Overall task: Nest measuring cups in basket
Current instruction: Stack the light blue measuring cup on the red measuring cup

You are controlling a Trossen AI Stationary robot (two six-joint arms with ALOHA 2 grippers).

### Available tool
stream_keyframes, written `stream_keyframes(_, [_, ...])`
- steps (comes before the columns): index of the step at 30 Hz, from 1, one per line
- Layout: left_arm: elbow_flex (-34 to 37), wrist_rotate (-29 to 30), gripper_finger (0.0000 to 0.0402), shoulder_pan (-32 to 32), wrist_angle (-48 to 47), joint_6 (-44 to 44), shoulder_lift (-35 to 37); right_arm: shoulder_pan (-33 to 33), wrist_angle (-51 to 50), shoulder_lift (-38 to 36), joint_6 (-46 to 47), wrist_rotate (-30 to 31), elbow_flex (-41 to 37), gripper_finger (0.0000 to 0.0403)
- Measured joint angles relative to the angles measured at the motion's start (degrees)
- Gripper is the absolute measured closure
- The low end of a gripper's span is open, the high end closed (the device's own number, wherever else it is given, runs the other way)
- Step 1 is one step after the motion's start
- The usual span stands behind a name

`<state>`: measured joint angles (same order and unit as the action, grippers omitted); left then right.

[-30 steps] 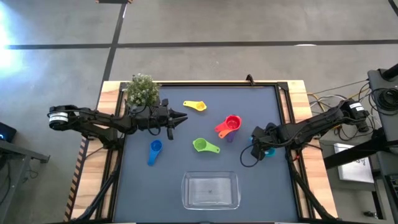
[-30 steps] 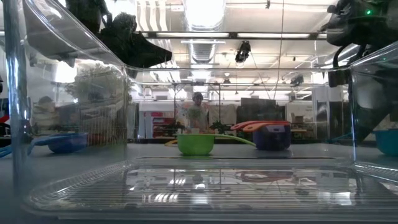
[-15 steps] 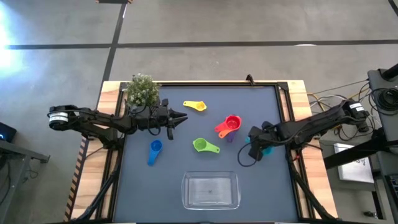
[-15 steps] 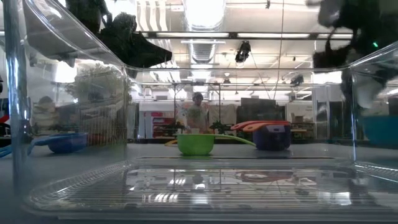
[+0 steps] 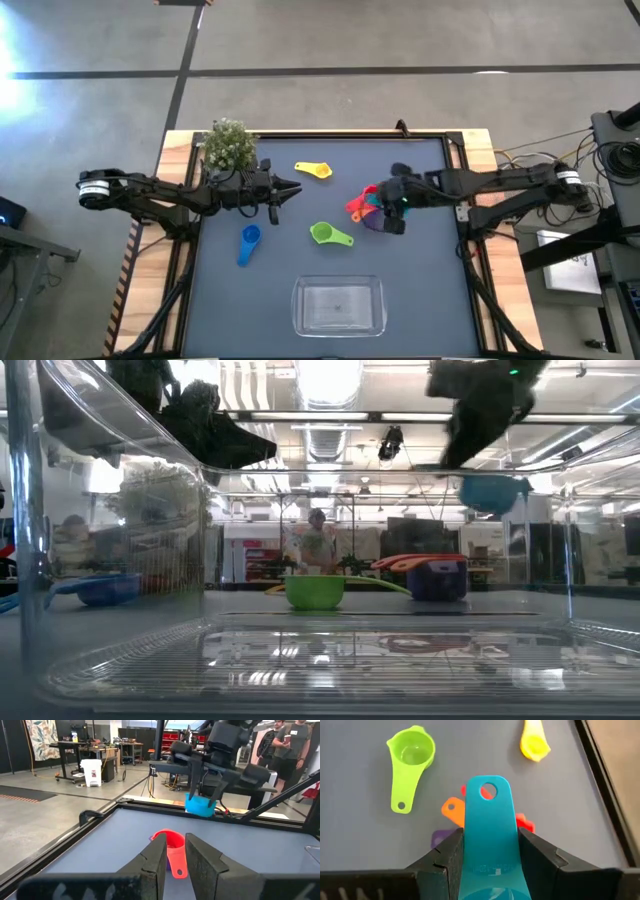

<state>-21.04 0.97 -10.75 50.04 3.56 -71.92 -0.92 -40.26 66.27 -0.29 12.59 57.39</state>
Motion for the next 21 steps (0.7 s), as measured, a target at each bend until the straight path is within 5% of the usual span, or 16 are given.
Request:
stream_keyframes(9, [0.0, 0.0, 0.0348, 0.0, -0.37, 0.01, 0.0, -6.18, -0.21, 14.6, -21.66, -7.79, 10.33, 0.0253])
stream_keyframes(21, [0.0, -0.01, 0.0348, -0.02, -1.25, -0.55, 0.0, -15.77, -2.59, 21.04, -29.19, -22.76, 12.8, 0.0255])
